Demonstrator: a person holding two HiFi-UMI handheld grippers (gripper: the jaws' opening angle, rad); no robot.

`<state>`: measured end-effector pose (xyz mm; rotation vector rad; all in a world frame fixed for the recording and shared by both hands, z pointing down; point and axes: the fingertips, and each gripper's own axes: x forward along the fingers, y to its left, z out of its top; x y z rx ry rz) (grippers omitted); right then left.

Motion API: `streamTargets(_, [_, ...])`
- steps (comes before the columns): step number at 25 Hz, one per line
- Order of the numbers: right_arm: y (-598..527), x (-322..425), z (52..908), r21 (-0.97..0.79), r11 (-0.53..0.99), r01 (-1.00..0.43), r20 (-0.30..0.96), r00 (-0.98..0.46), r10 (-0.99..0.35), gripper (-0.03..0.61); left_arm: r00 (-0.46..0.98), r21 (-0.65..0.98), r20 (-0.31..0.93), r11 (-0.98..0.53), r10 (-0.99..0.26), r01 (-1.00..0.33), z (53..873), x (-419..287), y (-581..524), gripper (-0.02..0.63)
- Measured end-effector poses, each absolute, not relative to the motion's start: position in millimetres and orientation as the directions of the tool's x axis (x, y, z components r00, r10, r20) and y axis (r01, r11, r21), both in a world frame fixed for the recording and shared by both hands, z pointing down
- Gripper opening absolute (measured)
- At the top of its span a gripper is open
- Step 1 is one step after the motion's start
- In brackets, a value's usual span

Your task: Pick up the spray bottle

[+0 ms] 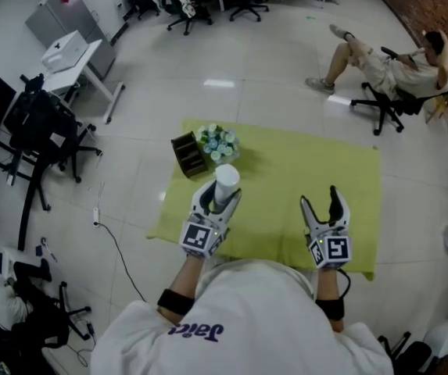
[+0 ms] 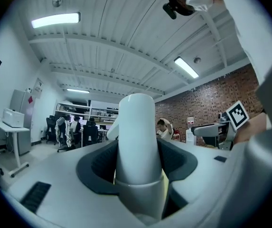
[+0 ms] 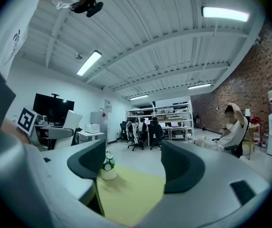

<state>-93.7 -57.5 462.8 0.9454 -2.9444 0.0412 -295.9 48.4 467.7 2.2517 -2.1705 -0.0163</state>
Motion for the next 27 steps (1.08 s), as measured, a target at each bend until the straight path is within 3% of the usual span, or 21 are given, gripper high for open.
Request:
streamTargets(4, [-60.1,-92.4,463.1,0.011,0.791,-0.612,0.051,-0.790,-0.611,0.327,0.045,0.000,-0.033,-0.045,-0.998,-0.999,466.9,-298.4,47.5,0.258])
streamTargets(17, [-72.5,-59.0,468.9,0.007,0.758,-0.652,0.065,-0.756,-0.651,0.313,0.083,0.007,-0.010,-0.084,-0.996,-0.996,463.9,-279.3,36.0,0.258])
streamTargets(27, [-50.9,-62.7,487.2,0.009,0.805,-0.593,0.132,-0.797,-0.589,0.300,0.091,0.054,0.005,-0.090,-0.996,-0.994,467.6,-258.3,35.8,0.258])
